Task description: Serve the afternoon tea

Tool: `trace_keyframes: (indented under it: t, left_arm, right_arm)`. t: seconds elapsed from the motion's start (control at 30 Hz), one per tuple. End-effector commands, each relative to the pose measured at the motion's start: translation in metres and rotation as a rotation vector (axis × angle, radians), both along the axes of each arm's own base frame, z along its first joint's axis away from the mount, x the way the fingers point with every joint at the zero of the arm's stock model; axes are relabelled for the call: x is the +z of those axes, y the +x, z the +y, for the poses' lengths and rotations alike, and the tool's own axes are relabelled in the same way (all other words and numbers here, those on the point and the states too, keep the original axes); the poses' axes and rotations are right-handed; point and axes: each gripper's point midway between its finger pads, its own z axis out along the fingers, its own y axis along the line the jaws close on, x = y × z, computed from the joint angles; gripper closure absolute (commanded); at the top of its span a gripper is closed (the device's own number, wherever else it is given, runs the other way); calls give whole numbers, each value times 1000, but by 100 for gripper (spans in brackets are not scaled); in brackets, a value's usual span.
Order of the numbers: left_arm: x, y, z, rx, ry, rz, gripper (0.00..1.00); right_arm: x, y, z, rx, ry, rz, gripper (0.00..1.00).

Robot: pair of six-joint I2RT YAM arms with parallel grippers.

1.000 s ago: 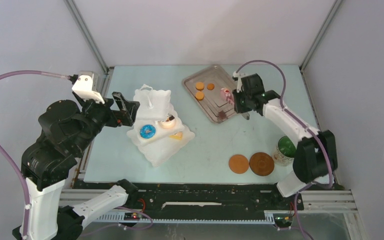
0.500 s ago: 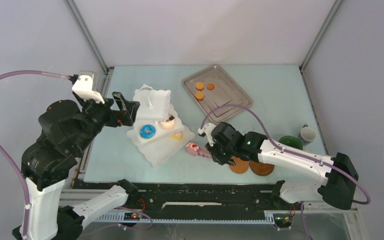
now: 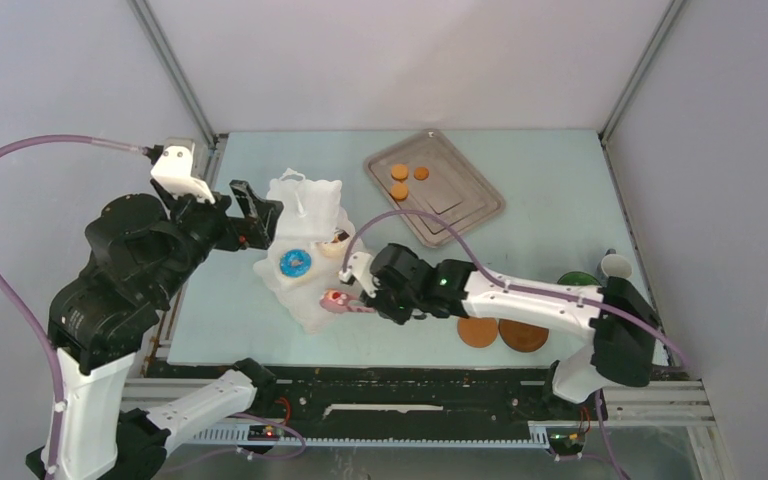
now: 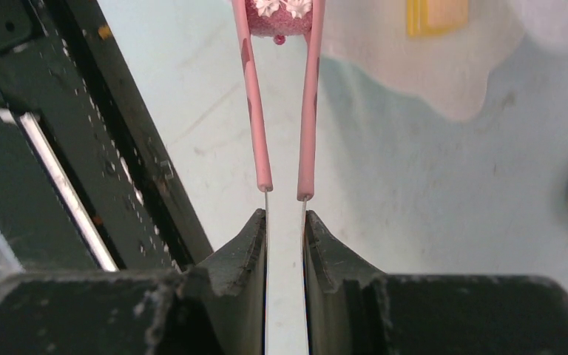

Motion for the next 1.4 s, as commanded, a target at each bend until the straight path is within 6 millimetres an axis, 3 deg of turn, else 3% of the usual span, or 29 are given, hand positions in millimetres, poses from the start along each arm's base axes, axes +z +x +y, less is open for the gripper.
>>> trace_keyframes:
  t: [0.0, 0.23, 0.5, 0.67, 0.87, 1.13, 1.37]
  left_arm:
    - [17, 0, -4, -14, -38, -38, 2]
    - [19, -2, 0, -5, -28, -49, 2]
    - [20, -4, 5, 8, -20, -57, 2]
    - [20, -3, 5, 9, -23, -58, 2]
    - [19, -4, 4, 3, -24, -55, 2]
    - [16, -4, 4, 3, -22, -53, 2]
    - [14, -3, 4, 7, -14, -52, 2]
  right_arm:
    - [25, 18, 55, 101, 106, -110, 91]
    - [4, 33, 92, 111, 92, -117, 88]
    - [-11, 42, 98, 93, 53, -120, 77]
    - [-13, 46, 91, 70, 25, -134, 65]
    - [1, 45, 88, 58, 43, -139, 56]
    - [39, 33, 69, 55, 98, -149, 57]
    - [40, 3, 25, 84, 54, -75, 60]
